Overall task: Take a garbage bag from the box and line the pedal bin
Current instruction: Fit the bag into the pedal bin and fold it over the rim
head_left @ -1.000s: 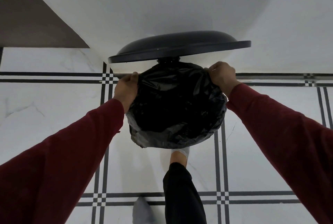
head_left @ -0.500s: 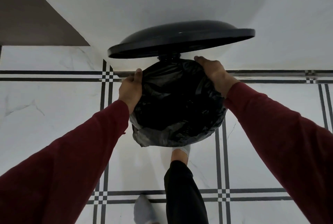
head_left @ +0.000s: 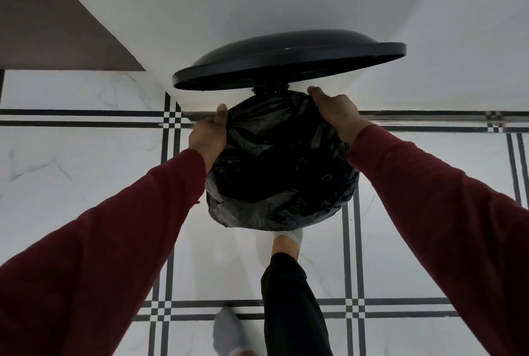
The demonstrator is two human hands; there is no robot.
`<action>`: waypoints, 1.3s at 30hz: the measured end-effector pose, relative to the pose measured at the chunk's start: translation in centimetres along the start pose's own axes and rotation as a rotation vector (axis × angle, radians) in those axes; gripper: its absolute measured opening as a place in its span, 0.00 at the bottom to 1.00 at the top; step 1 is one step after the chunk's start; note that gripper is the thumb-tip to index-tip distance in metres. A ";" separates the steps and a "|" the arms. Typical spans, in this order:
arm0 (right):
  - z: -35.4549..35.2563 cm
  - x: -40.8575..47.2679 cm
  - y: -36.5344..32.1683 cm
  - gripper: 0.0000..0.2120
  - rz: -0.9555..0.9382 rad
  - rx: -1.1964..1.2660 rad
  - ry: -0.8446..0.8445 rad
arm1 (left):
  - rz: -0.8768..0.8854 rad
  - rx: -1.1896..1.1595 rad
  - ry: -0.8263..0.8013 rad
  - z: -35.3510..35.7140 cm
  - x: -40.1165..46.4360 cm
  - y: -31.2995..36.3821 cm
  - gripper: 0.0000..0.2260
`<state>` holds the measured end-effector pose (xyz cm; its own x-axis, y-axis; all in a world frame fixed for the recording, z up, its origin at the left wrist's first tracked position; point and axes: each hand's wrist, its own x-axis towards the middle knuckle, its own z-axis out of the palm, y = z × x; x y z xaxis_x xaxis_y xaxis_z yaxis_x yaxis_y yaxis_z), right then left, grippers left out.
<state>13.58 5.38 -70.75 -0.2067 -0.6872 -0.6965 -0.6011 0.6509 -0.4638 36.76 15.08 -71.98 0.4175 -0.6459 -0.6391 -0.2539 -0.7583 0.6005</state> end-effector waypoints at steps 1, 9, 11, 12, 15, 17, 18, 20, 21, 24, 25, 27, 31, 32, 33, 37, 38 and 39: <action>-0.1 -0.1 0.1 0.42 0.021 0.044 -0.014 | -0.021 0.004 -0.003 0.1 0.0 0.3 0.29; -2.1 0.3 1.8 0.30 0.077 0.261 -0.233 | -0.088 0.025 -0.034 0.0 0.1 0.7 0.34; -1.4 0.3 2.3 0.38 0.047 0.161 -0.091 | -0.108 -0.025 -0.054 -0.1 0.2 0.4 0.36; -1.0 0.0 2.3 0.40 0.018 0.147 -0.043 | -0.120 -0.072 -0.069 -0.2 0.1 0.2 0.37; -0.5 -0.7 2.0 0.36 0.003 0.149 -0.007 | -0.105 -0.175 -0.061 -0.9 -0.2 -0.7 0.32; -1.2 -1.1 1.8 0.32 0.003 0.177 -0.065 | -0.028 -0.231 0.042 -1.0 -1.0 -1.8 0.25; -1.7 -1.3 1.9 0.32 0.010 0.188 -0.084 | -0.001 -0.276 0.109 -1.0 -1.6 -2.4 0.22; -2.8 -1.8 2.6 0.32 -0.025 0.161 -0.074 | 0.016 -0.330 0.216 -1.2 -3.1 -3.7 0.18; -3.1 -2.3 3.1 0.29 -0.073 0.125 -0.010 | 0.014 -0.346 0.255 -1.2 -3.9 -4.3 0.17; -3.4 -6.2 5.5 0.16 -0.134 0.201 0.317 | -0.051 -0.373 0.390 -1.2 -6.3 -5.5 0.16; -3.1 -7.5 6.8 0.13 -0.121 0.272 0.411 | -0.124 -0.367 0.430 -0.9 -7.2 -5.8 0.16; -2.1 -9.7 9.1 0.13 -0.050 0.334 0.437 | -0.321 -0.410 0.407 0.1 -9.0 -6.7 0.19; 0.0 -11.0 11.0 0.15 0.240 0.620 0.141 | -0.590 -0.724 0.067 1.9 -12.1 -6.8 0.21; 0.2 -11.0 11.1 0.14 0.303 0.697 0.078 | -0.607 -0.781 0.021 2.2 -12.4 -6.7 0.19; 0.2 -11.0 11.2 0.12 0.341 0.758 0.049 | -0.613 -0.818 0.018 2.5 -12.4 -6.8 0.17; -0.6 -10.4 12.2 0.07 0.462 0.925 -0.059 | -0.572 -0.864 0.032 2.8 -12.1 -7.2 0.09; -0.9 -10.2 12.5 0.06 0.484 0.940 -0.101 | -0.591 -0.893 0.024 2.8 -12.1 -7.2 0.09; -1.0 -9.9 12.7 0.05 0.495 0.945 -0.137 | -0.620 -0.935 0.020 2.8 -12.0 -7.1 0.10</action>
<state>7.24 20.14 -69.15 -0.1398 -0.2748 -0.9513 0.3784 0.8730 -0.3078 31.13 27.97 -69.89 0.2606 -0.1714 -0.9501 0.7540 -0.5785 0.3112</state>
